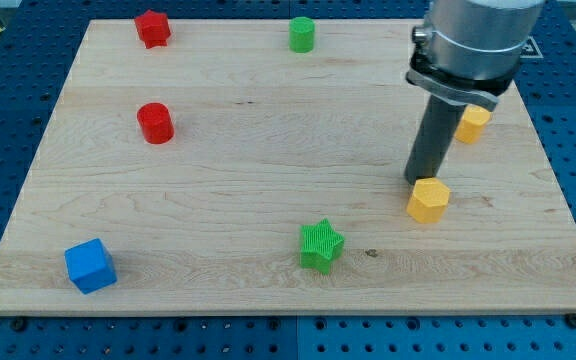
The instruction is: Push the yellow hexagon to the bottom right corner of the board
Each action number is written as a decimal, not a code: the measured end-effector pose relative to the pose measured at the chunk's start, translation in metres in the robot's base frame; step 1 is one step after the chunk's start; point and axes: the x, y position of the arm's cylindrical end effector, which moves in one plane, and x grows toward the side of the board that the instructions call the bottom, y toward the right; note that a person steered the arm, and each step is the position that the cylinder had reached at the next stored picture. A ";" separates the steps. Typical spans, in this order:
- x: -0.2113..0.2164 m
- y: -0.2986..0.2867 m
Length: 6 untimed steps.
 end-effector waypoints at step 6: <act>0.032 0.004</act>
